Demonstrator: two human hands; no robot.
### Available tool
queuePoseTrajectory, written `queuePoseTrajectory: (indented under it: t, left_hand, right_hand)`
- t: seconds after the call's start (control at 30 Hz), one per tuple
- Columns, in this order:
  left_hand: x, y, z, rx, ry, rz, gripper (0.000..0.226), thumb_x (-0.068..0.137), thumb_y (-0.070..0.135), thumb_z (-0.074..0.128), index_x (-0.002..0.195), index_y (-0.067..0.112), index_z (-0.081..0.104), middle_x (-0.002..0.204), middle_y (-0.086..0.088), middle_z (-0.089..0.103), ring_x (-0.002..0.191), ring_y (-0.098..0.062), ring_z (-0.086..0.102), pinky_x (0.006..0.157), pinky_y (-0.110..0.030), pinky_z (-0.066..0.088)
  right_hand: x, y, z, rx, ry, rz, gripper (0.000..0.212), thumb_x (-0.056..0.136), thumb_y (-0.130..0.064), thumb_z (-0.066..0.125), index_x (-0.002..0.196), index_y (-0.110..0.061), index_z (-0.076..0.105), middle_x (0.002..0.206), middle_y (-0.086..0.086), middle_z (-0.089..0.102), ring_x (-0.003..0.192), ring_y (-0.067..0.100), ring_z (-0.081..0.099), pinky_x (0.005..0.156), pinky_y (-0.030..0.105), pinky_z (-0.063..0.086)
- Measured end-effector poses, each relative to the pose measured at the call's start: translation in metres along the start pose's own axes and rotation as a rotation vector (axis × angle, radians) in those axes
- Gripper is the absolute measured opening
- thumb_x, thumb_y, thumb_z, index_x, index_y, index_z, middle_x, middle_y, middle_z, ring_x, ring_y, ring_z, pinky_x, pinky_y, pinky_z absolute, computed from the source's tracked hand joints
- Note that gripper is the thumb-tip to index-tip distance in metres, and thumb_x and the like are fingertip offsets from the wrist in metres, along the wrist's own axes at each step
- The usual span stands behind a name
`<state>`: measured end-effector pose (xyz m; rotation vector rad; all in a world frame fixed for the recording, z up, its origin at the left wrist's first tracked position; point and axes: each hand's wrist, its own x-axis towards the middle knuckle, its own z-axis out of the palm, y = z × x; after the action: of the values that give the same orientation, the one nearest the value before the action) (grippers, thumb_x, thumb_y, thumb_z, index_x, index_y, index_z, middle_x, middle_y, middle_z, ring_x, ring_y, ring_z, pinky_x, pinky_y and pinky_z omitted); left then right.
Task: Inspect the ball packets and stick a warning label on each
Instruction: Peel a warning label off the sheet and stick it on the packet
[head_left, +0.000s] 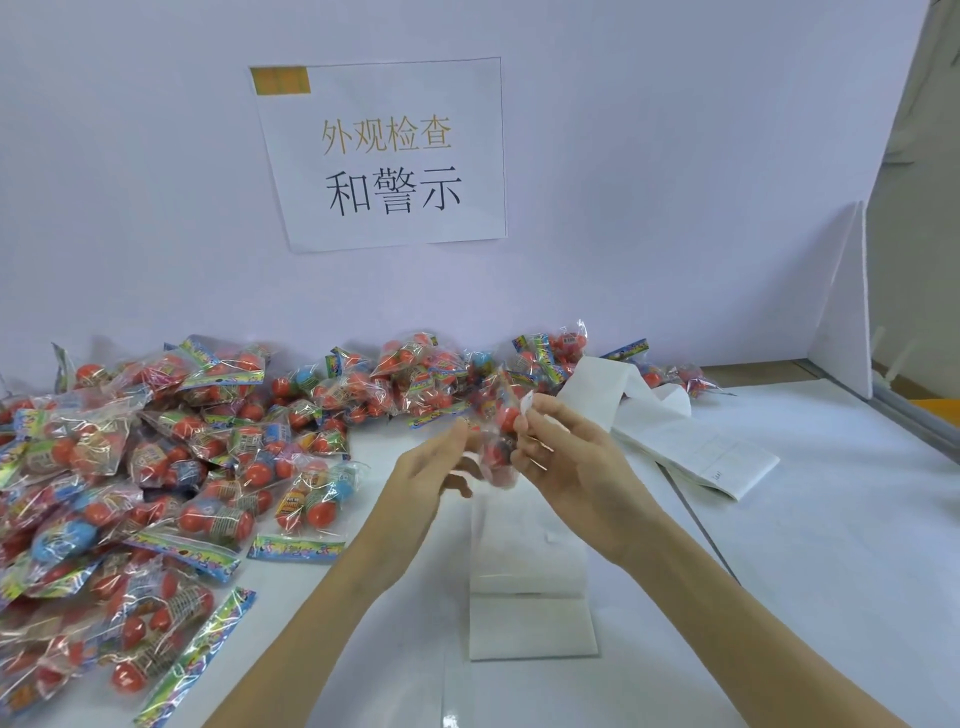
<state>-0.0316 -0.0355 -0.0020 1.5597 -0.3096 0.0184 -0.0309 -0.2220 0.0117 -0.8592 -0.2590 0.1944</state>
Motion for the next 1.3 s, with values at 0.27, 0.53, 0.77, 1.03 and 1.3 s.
queuePoseTrajectory:
  t: [0.27, 0.53, 0.77, 1.03, 1.3]
  left_hand:
    - [0.003, -0.002, 0.000, -0.307, 0.032, -0.112, 0.037, 0.089, 0.017, 0.074, 0.124, 0.006, 0.069, 0.120, -0.019, 0.073, 0.104, -0.033, 0.073, 0.089, -0.037, 0.061]
    - [0.007, 0.000, -0.007, -0.397, 0.081, -0.173, 0.036, 0.105, -0.003, 0.040, 0.127, 0.012, 0.065, 0.112, -0.014, 0.075, 0.094, -0.025, 0.073, 0.077, -0.037, 0.062]
    - [0.004, 0.001, -0.002, -0.295, 0.109, -0.153, 0.033, 0.099, 0.010, 0.066, 0.130, 0.007, 0.057, 0.117, -0.020, 0.075, 0.100, -0.031, 0.074, 0.075, -0.032, 0.061]
    - [0.002, -0.001, -0.002, -0.253, 0.110, -0.121, 0.032, 0.099, 0.007, 0.067, 0.129, 0.009, 0.058, 0.114, -0.019, 0.076, 0.100, -0.037, 0.075, 0.080, -0.035, 0.062]
    - [0.003, -0.003, -0.002, -0.224, 0.102, -0.119, 0.037, 0.096, 0.011, 0.072, 0.130, 0.013, 0.057, 0.113, -0.014, 0.077, 0.096, -0.035, 0.077, 0.083, -0.037, 0.063]
  right_hand:
    - [-0.001, -0.009, -0.001, -0.334, 0.081, -0.224, 0.028, 0.100, -0.008, 0.066, 0.125, -0.020, 0.071, 0.083, 0.008, 0.062, 0.076, 0.016, 0.063, 0.082, 0.028, 0.057]
    - [-0.003, -0.008, -0.003, -0.702, 0.113, -0.277, 0.035, 0.102, -0.001, 0.060, 0.133, -0.018, 0.054, 0.074, 0.003, 0.066, 0.076, 0.016, 0.066, 0.081, 0.031, 0.059]
    - [-0.004, 0.000, 0.001, -0.848, 0.035, -0.277, 0.041, 0.101, -0.002, 0.062, 0.137, -0.016, 0.050, 0.078, 0.002, 0.071, 0.076, 0.018, 0.067, 0.077, 0.028, 0.057]
    - [0.000, 0.001, -0.012, -1.172, -0.017, -0.338, 0.052, 0.098, -0.006, 0.068, 0.138, -0.029, 0.045, 0.082, -0.007, 0.070, 0.082, 0.013, 0.072, 0.078, 0.024, 0.059]
    - [-0.001, 0.004, -0.012, -1.244, -0.017, -0.360, 0.053, 0.098, -0.008, 0.069, 0.140, -0.031, 0.045, 0.083, -0.009, 0.070, 0.083, 0.010, 0.071, 0.080, 0.020, 0.058]
